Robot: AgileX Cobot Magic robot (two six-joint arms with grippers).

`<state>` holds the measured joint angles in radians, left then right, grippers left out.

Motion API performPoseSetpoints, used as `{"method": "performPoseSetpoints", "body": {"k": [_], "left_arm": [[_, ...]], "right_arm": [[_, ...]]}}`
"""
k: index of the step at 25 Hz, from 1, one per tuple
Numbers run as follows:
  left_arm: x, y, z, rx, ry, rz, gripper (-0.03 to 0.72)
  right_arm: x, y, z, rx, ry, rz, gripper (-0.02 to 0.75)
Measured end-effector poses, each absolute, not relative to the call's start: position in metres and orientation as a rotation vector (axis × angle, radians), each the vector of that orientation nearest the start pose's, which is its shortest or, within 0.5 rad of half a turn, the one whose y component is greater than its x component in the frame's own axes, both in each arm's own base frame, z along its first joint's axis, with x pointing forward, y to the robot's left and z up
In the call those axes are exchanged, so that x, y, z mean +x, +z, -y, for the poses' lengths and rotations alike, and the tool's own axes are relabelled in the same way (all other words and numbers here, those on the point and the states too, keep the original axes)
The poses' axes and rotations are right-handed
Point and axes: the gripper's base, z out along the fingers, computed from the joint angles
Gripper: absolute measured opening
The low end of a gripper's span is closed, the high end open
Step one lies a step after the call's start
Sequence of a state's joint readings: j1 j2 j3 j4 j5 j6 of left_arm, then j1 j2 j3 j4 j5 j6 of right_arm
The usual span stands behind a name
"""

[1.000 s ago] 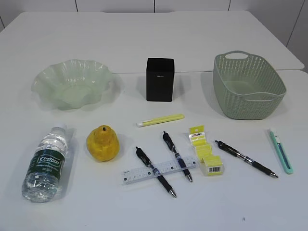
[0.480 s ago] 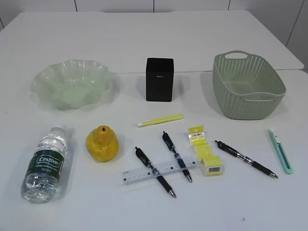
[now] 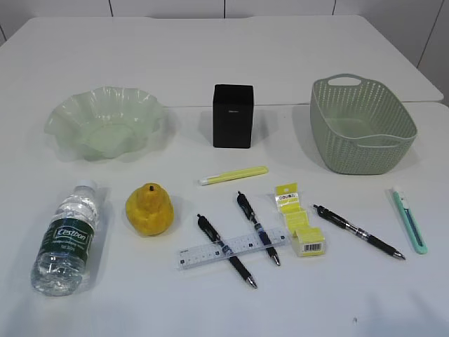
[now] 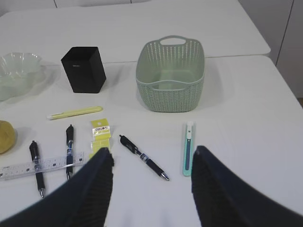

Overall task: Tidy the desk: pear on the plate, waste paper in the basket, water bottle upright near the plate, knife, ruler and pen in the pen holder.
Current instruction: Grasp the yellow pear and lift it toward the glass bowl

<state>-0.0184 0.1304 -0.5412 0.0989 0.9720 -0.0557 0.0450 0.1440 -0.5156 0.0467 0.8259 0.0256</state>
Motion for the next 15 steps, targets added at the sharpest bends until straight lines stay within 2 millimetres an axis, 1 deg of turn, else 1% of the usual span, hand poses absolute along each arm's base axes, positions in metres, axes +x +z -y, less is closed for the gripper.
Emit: {"method": "performPoseSetpoints", "body": {"k": [3,6,10,15], "left_arm": [[0.032,0.299,-0.006,-0.026,0.058,-2.059,0.402],[0.047,0.3,-0.004,-0.025,0.033,-2.086,0.402],[0.069,0.299,-0.002,-0.023,0.021,-2.137,0.402],[0.099,0.307,-0.002,-0.019,0.024,-2.223,0.403]], "right_arm": [[0.049,0.305,-0.009,-0.024,0.15,-1.999,0.396],[0.073,0.312,-0.015,-0.079,0.192,-2.074,0.396],[0.101,0.321,-0.019,-0.144,0.198,-2.139,0.393],[0.131,0.321,-0.021,-0.174,0.192,-2.229,0.393]]}}
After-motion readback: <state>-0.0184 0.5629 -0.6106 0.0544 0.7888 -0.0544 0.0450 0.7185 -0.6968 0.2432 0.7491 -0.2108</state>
